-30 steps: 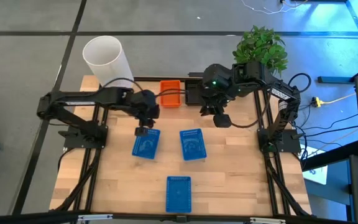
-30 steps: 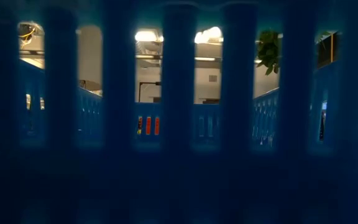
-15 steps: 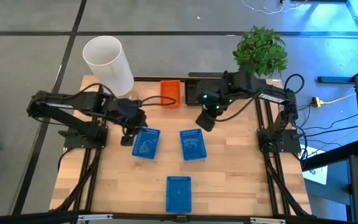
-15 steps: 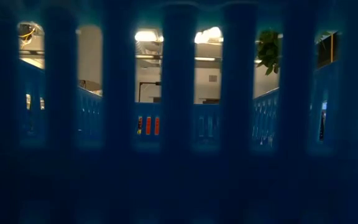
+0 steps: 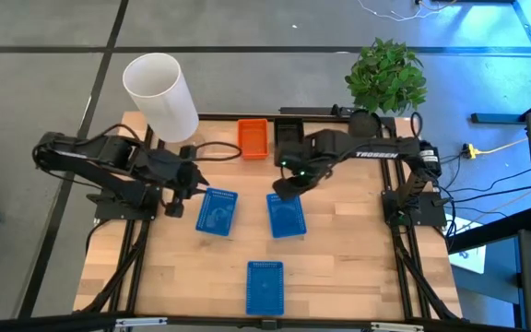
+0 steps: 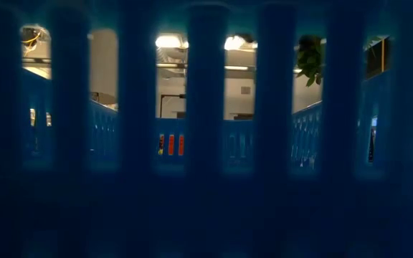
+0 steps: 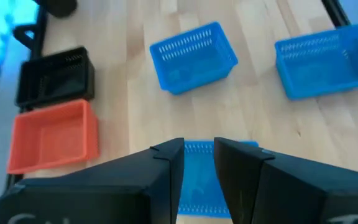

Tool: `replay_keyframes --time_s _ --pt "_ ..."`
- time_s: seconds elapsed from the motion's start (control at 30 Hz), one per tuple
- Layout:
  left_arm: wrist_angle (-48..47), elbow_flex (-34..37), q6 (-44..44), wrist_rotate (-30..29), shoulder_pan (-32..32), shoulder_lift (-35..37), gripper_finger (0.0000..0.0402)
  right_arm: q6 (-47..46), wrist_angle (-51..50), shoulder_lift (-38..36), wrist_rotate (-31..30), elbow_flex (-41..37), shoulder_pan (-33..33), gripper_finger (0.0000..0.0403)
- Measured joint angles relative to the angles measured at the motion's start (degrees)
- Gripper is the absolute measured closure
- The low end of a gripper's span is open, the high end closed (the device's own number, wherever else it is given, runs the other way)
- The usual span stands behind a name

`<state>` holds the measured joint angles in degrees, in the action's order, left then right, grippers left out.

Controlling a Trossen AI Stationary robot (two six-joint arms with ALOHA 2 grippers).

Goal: Stack baskets by color
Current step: Stack the top right blue bin on top of the top left blue bin

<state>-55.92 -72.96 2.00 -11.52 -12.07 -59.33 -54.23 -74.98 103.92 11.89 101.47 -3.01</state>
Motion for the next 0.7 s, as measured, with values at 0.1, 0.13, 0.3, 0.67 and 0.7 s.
replay_keyframes --time_s 0.1,0.13,0.3,0.67,0.7 --pt "-1.58 0.06 -0.01 -1.45 0.00 1.33 0.0324 -2.63 9.20 0.01 1.15 -4.29 0.43 0.0348" --pt "-1.26 0.01 -0.02 -1.52 0.02 1.59 0.0324 -2.81 11.51 0.00 1.27 -5.48 0.61 0.0348" --pt "-1.94 0.04 -0.02 -1.59 0.04 2.39 0.0324 -2.25 13.97 0.02 -2.44 -7.36 0.77 0.0358" --pt "-2.56 0.04 -0.28 -1.04 0.04 2.80 0.0324 5.06 12.93 0.80 0.55 -7.41 -0.81 0.0372" --pt "-2.59 0.04 -0.28 -1.02 0.04 2.80 0.0324 5.07 12.83 0.97 0.53 -7.41 -0.90 0.0363"
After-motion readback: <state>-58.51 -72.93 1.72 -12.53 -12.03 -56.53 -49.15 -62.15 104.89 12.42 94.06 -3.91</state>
